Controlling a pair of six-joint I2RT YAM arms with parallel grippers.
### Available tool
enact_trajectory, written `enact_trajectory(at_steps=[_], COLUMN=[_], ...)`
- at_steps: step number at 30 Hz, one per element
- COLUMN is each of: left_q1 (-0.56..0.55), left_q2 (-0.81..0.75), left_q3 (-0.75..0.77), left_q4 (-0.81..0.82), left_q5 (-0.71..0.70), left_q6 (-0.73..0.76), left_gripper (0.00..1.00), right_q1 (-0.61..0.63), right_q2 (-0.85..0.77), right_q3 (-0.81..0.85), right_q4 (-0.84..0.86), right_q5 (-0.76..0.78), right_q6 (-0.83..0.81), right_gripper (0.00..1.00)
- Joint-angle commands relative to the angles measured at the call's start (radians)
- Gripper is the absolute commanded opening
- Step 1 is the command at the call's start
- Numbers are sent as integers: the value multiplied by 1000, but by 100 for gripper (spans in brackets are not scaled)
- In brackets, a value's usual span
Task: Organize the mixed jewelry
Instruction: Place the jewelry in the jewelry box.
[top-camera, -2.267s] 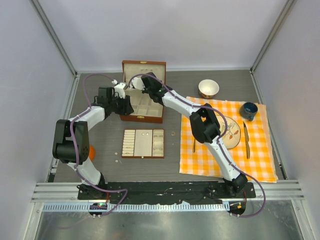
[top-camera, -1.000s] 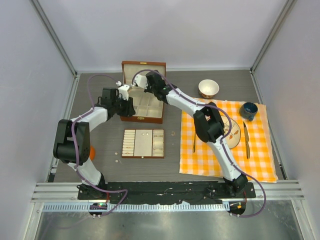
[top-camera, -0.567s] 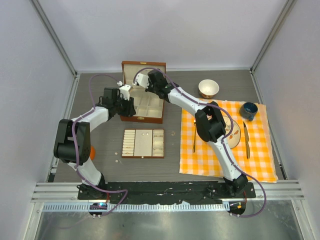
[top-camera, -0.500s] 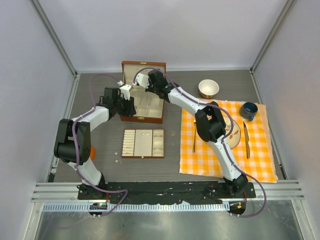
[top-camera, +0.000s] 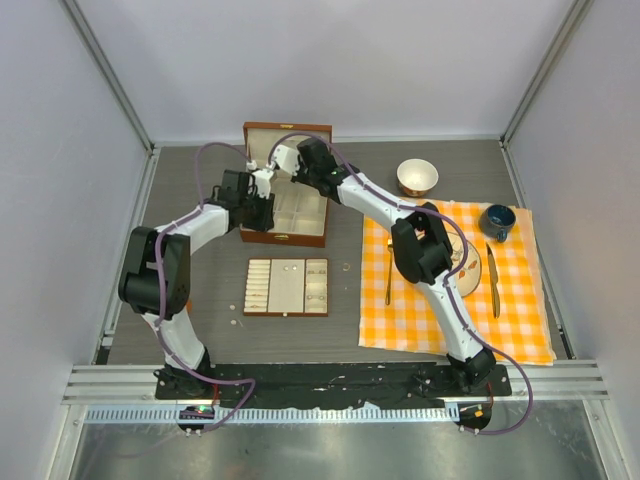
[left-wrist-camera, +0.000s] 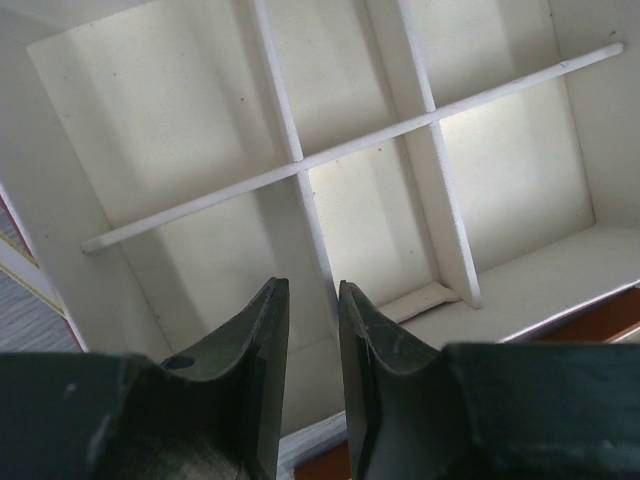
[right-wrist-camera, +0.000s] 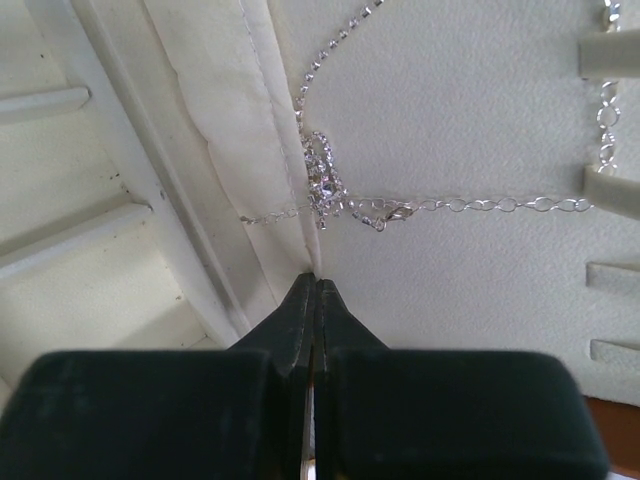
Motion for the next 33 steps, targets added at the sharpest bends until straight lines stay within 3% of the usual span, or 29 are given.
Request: enact_trajectory(at_steps=[1,14,33], left_q1=[-15,-56,-75], left_q2=[21,86,127], left_q3=[64,136,179], left_q4=[-26,-105,-136], left_q5=[-56,-125,-145], left_q6=[25,18,-15], left_gripper=[29,3,0], right_q1=[44,43,47], right_q2=[-17,-38,-41], right_q3=[-2,-23,-46], right_q4=[-79,-90,-116], right_q5=[-151,-165,-257], right_q6=[46,53,75], right_gripper=[1,1,1])
